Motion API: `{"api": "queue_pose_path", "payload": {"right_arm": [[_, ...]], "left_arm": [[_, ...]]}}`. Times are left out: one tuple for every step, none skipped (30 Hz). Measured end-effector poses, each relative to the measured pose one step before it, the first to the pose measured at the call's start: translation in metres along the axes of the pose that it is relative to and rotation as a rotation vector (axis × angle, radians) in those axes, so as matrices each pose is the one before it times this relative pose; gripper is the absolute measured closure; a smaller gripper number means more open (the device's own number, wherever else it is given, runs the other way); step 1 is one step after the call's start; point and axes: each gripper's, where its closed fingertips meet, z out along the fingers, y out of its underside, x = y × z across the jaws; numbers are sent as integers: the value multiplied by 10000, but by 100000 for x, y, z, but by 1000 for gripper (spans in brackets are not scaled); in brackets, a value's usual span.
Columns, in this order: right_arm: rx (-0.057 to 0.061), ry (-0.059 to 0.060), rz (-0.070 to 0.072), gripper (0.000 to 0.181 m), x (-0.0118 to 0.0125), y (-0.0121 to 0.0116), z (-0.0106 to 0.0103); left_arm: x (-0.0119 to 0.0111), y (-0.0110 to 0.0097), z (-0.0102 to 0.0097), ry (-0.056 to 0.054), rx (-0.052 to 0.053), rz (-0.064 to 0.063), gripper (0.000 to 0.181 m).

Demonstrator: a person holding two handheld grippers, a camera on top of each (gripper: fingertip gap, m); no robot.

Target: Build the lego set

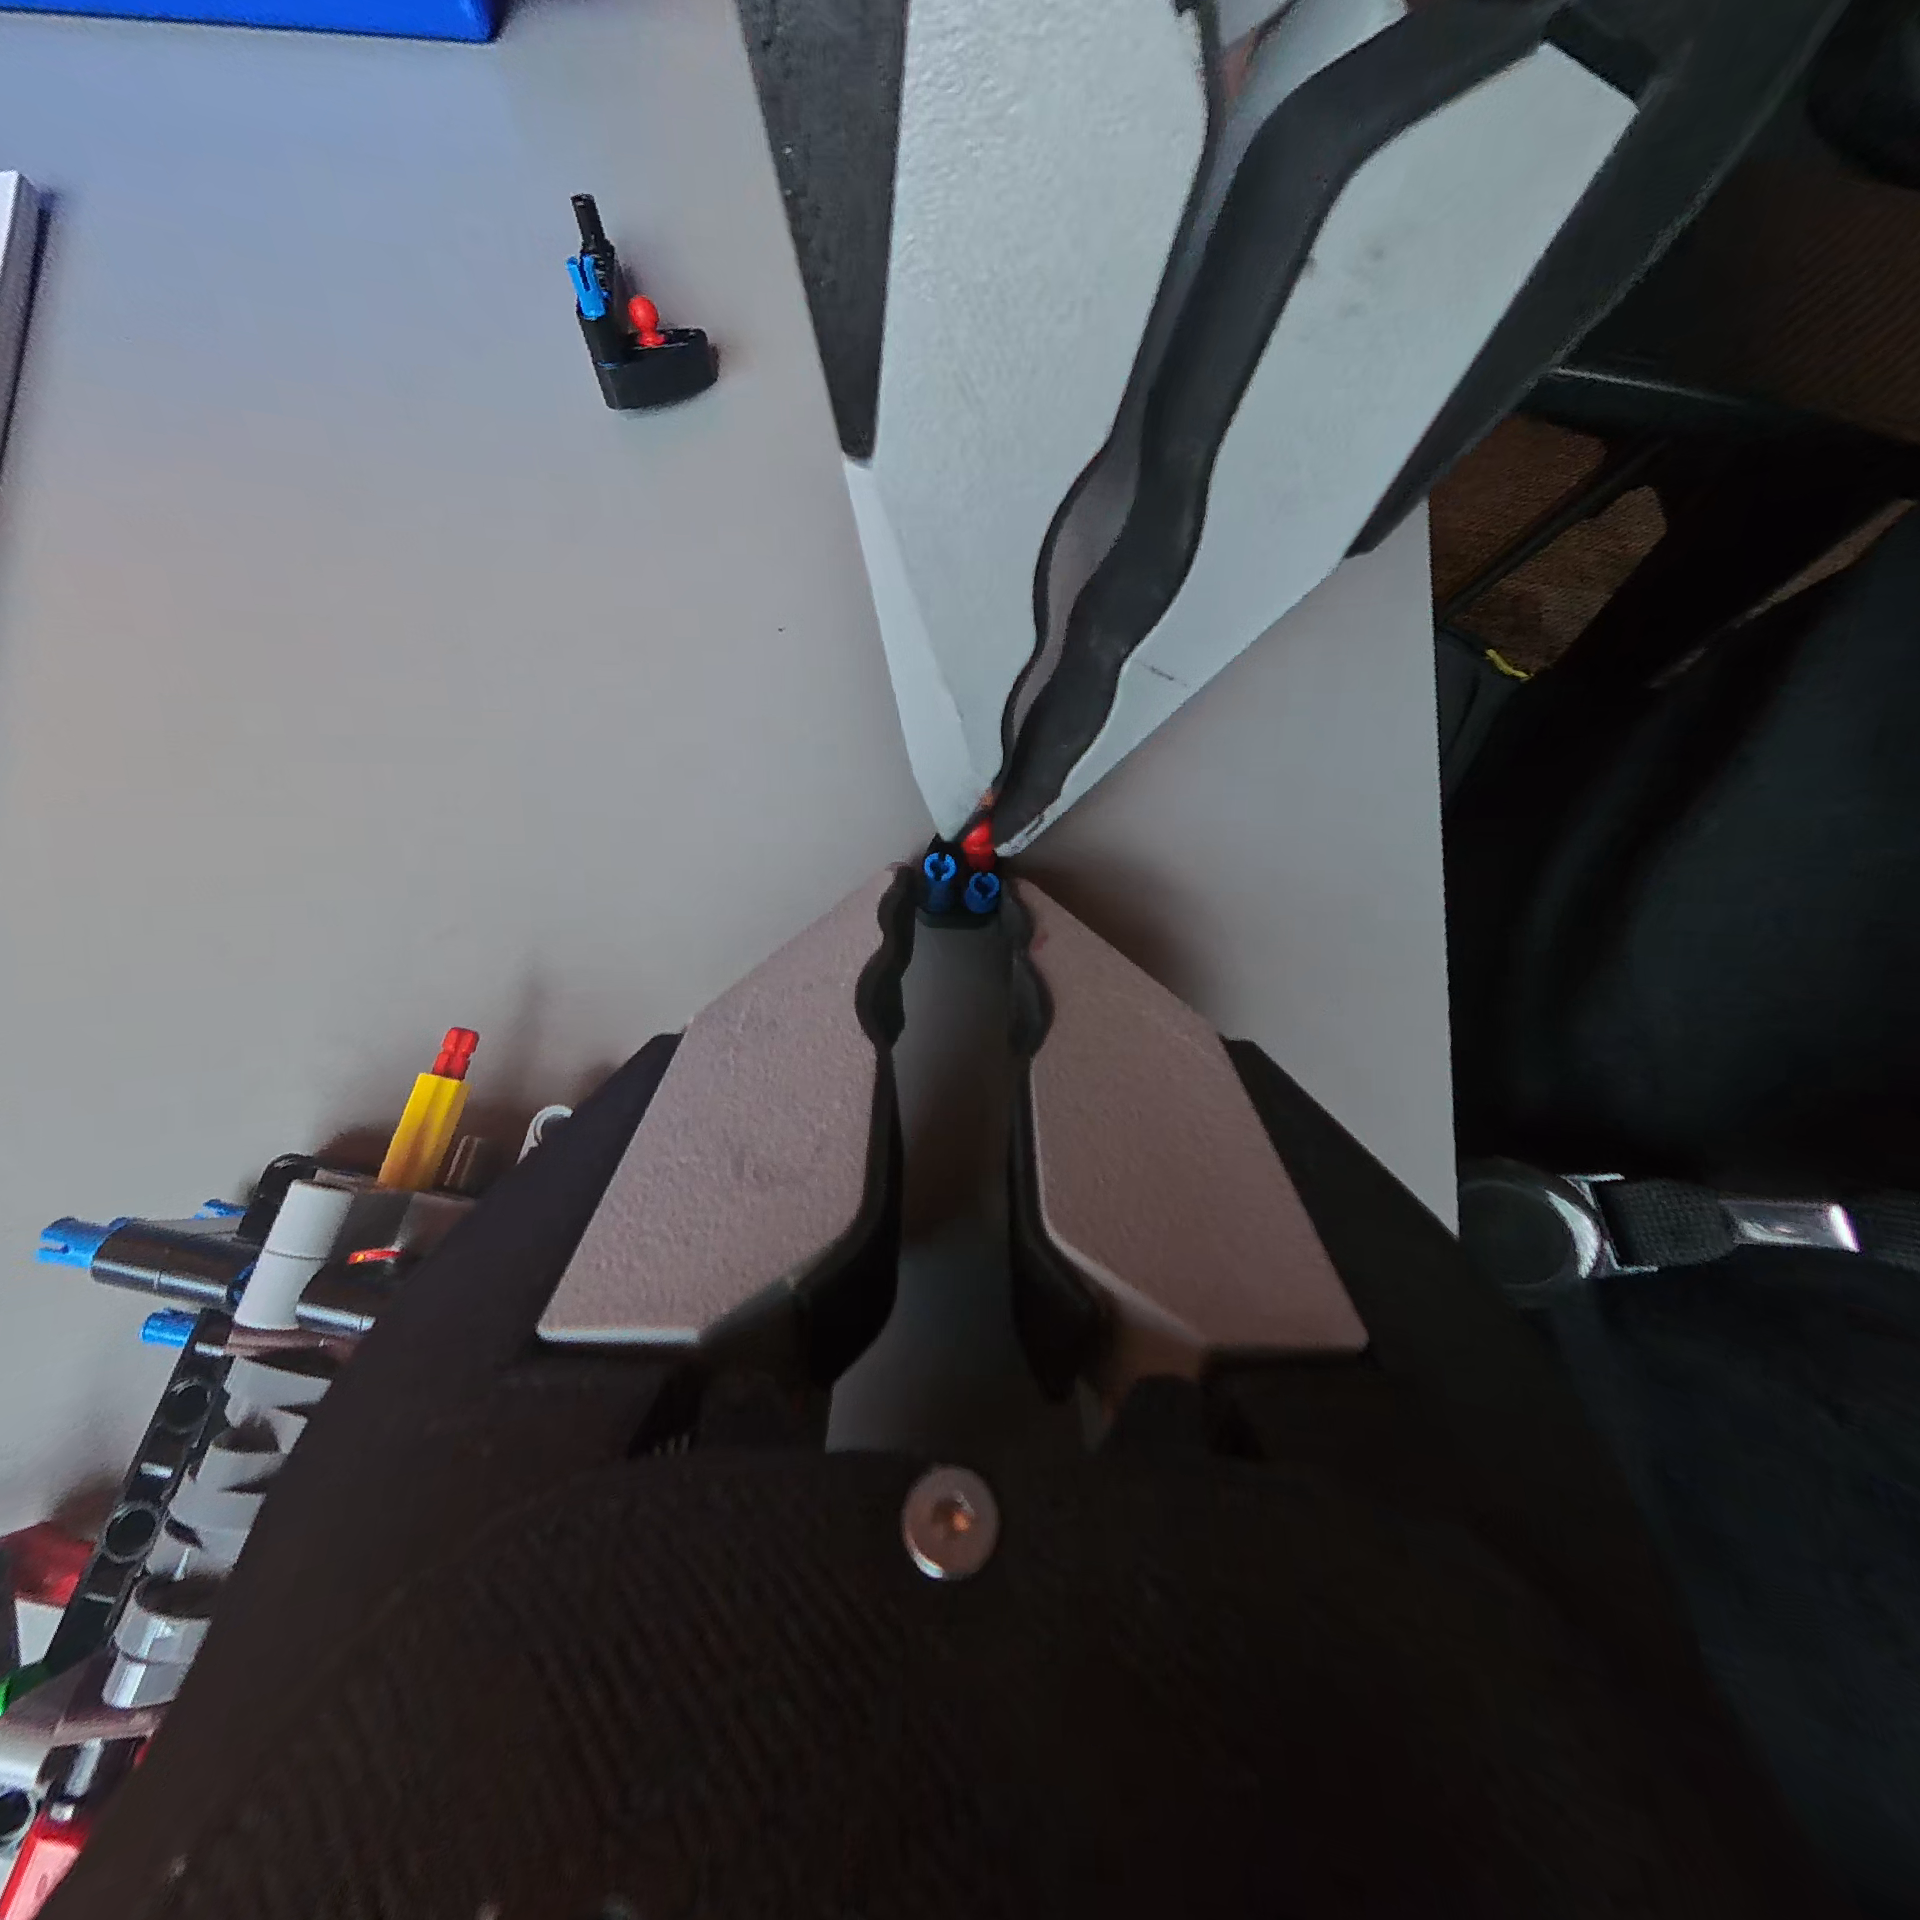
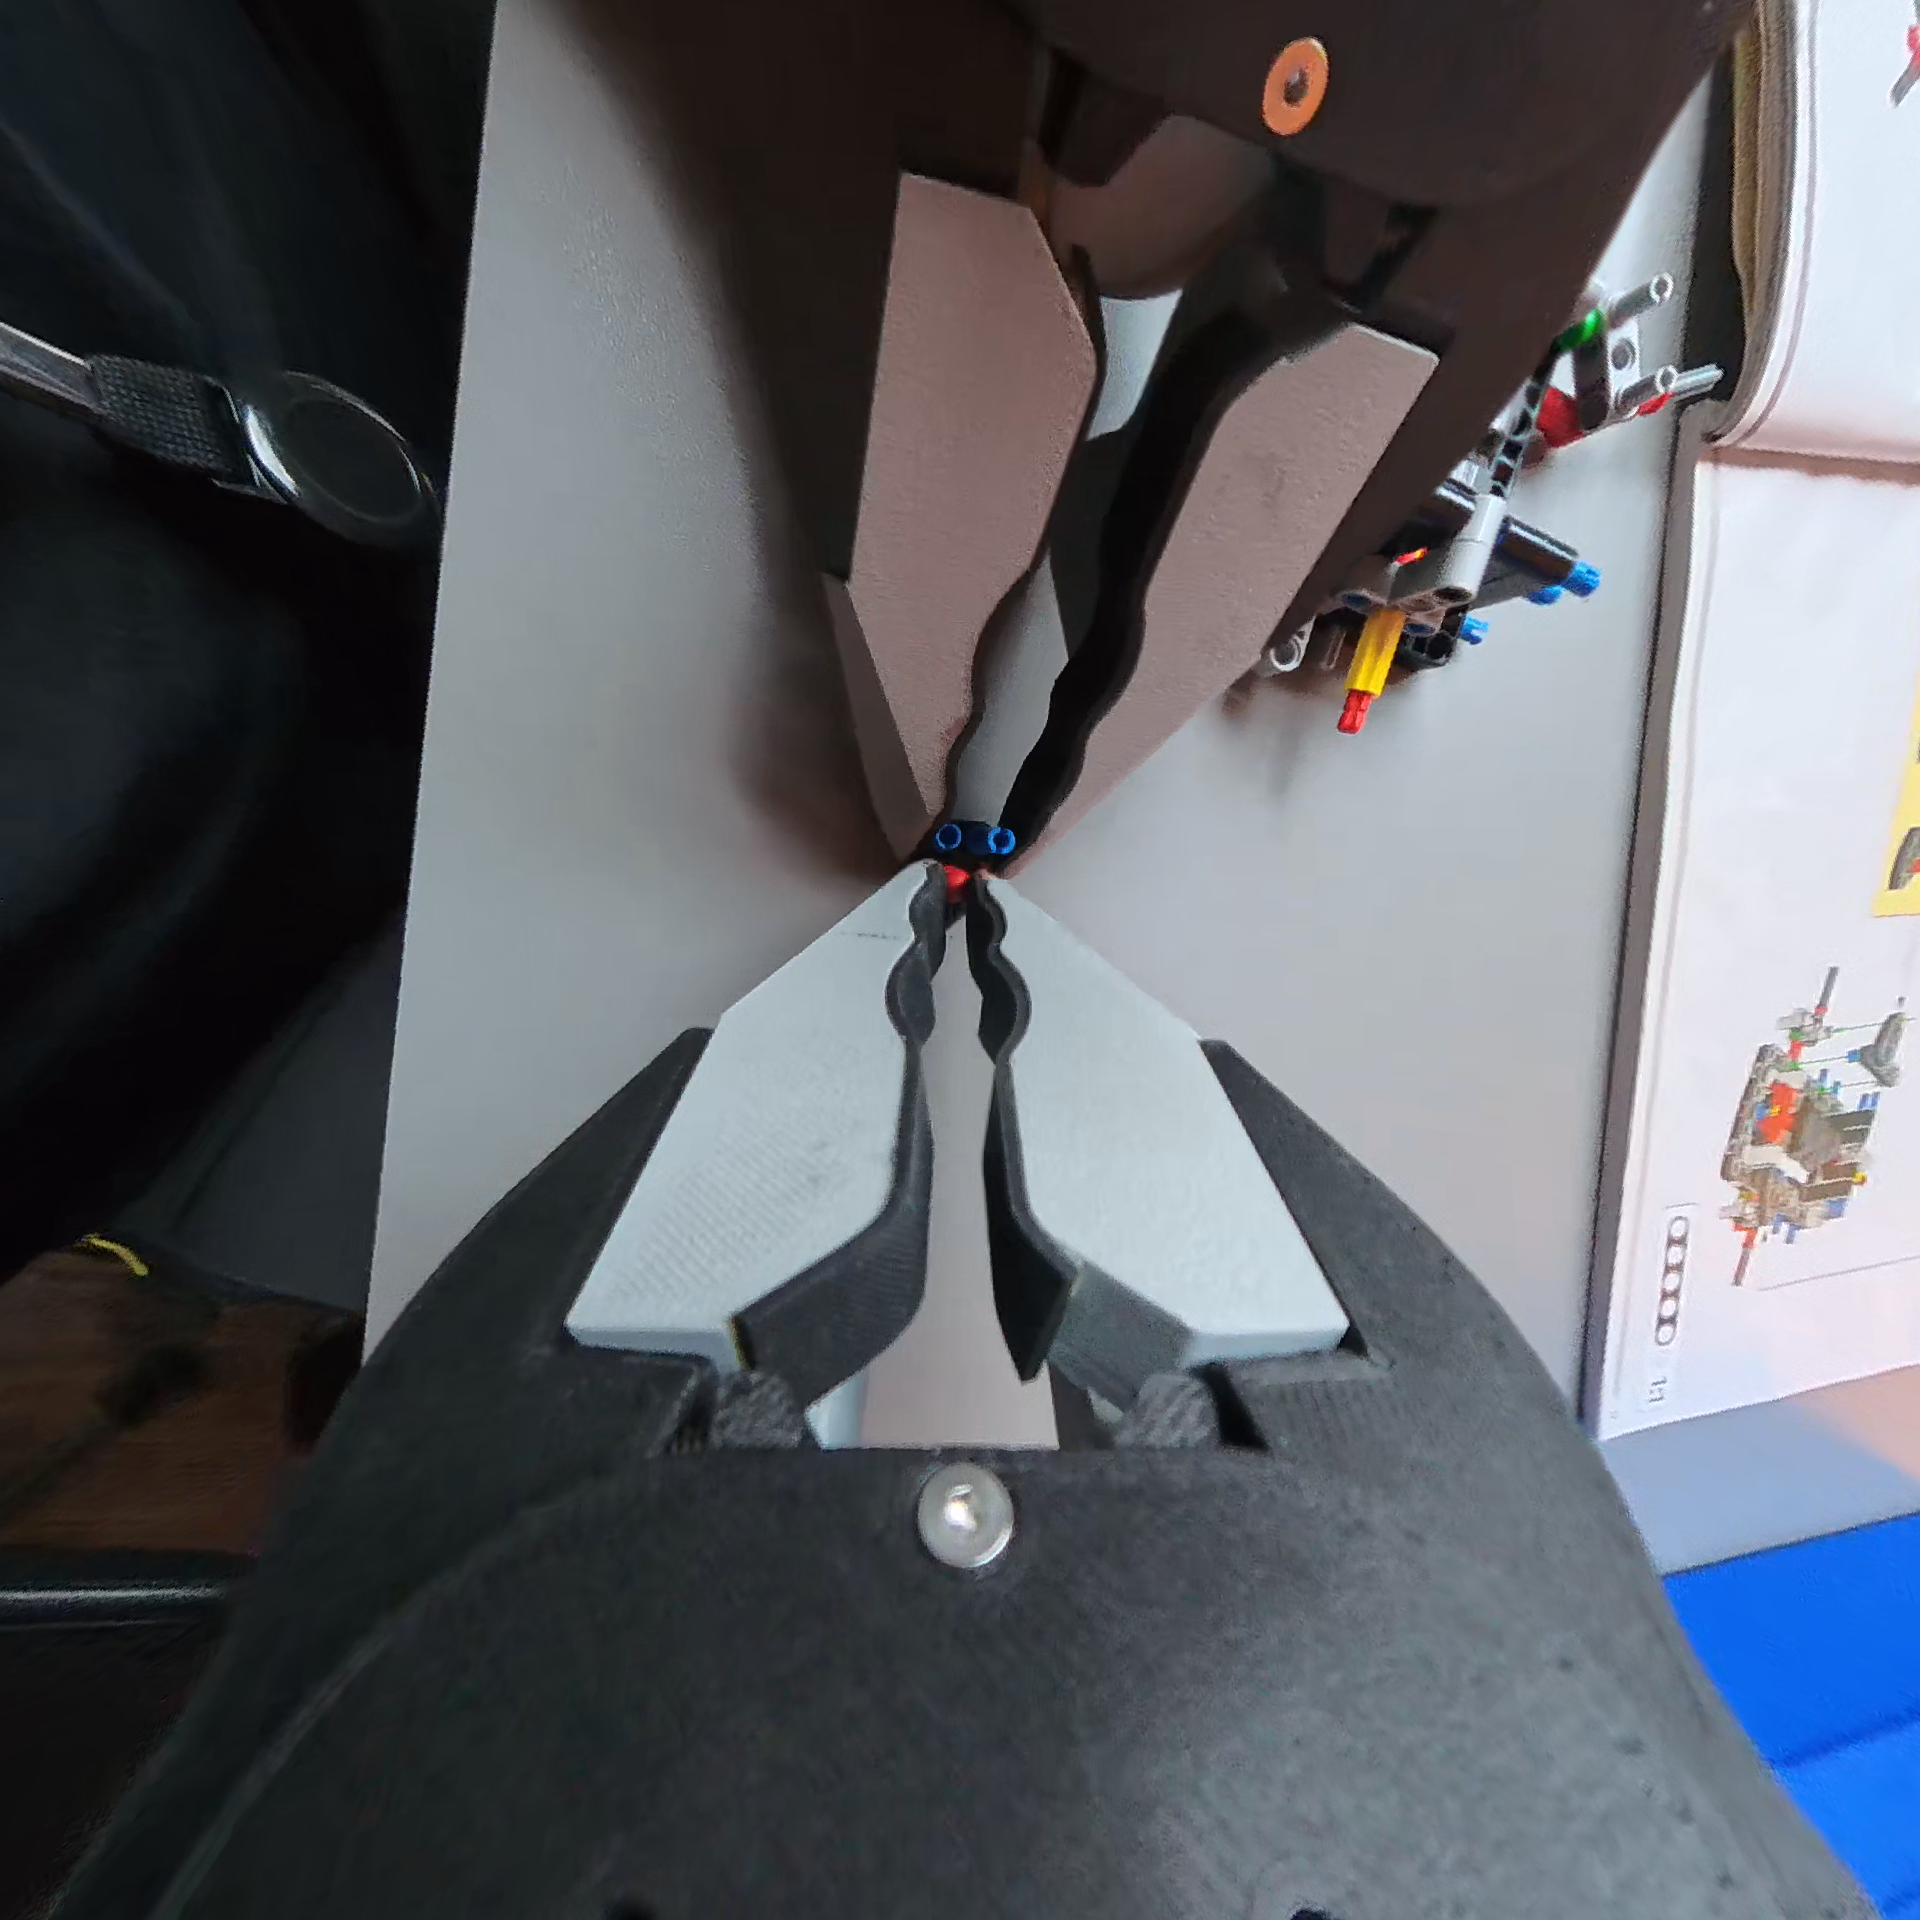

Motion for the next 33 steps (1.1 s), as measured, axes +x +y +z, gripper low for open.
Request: {"api": "queue_pose_path", "payload": {"right_arm": [[39,43,-95,180,-7,-85,19],[35,106,-207,180,-18,-114,28],[-8,130,-279,180,-45,-165,45],[-117,101,-282,180,-48,-72,28],[-91,22,-127,180,36,17,2],[64,-111,165,180,14,10,5],[165,-124,184,180,-13,38,-19],[76,-37,53,180,-20,136,-63],[-14,83,-56,180,-37,147,-60],[-66,150,-129,180,-38,130,-46],[-56,123,-88,180,-37,84,-30],[-34,18,7,180,-28,64,-13],[25,-37,44,180,1,-16,3],[13,24,-81,180,7,-22,5],[-46,83,-173,180,-27,-32,9],[-36,4,-136,180,-184,-73,41],[-16,0,-95,180,-176,-58,60],[5,21,-15,180,-20,-12,18],[27,-64,123,180,33,17,4],[26,-64,76,180,56,15,10],[-9,2,-15,180,68,5,28],[-3,-74,82,180,41,-3,26],[62,-275,342,180,6,4,-11],[172,-415,471,180,3,-5,-19],[200,-446,496,179,19,-18,-19],[184,-364,375,179,19,-4,-10],[167,-278,265,180,15,-30,-1],[114,-261,283,179,17,-7,-14],[75,-266,314,179,15,-7,-14],[87,-271,347,179,24,-16,-6],[94,-297,395,180,30,-36,-13],[79,-241,268,180,37,-25,-17],[0,-140,103,180,32,45,-9]], "left_arm": [[-3,8,1,15,1,-18,168],[9,-1,0,4,0,-6,168],[3,-9,8,1,2,4,168],[7,16,6,0,-8,7,168],[3,-6,4,4,2,-8,168],[1,-10,-9,5,4,-9,168],[-1,5,-4,-8,1,10,168],[1,2,4,-19,-1,23,168],[-2,3,-2,-5,0,6,168],[-3,-5,1,13,1,-15,168],[2,-5,1,15,1,-17,168],[0,-1,-2,10,1,-11,168],[-4,3,-5,4,0,-4,168],[1,-5,7,-1,0,1,168],[0,7,-5,-8,0,9,168],[-2,-1,6,-18,-1,19,168],[5,-3,-7,-13,0,13,168],[-4,-3,2,1,0,-4,168],[-46,-4,-3,-14,2,-25,168],[-54,-8,0,-19,3,-38,168],[-73,1,-12,-24,3,-45,168],[-33,7,-16,4,0,-33,168],[-2,-4,3,3,0,-4,168],[2,5,-1,-12,-1,19,168],[2,-2,7,-15,0,19,168],[1,2,-2,-4,1,4,168],[7,-1,0,3,1,-4,168],[-4,-2,-2,8,1,-10,168],[1,4,-8,13,1,-14,168],[0,-4,3,5,0,-4,168],[0,3,-2,-4,0,5,168],[-2,0,0,-1,0,0,168],[1,0,0,1,0,0,168]]}}
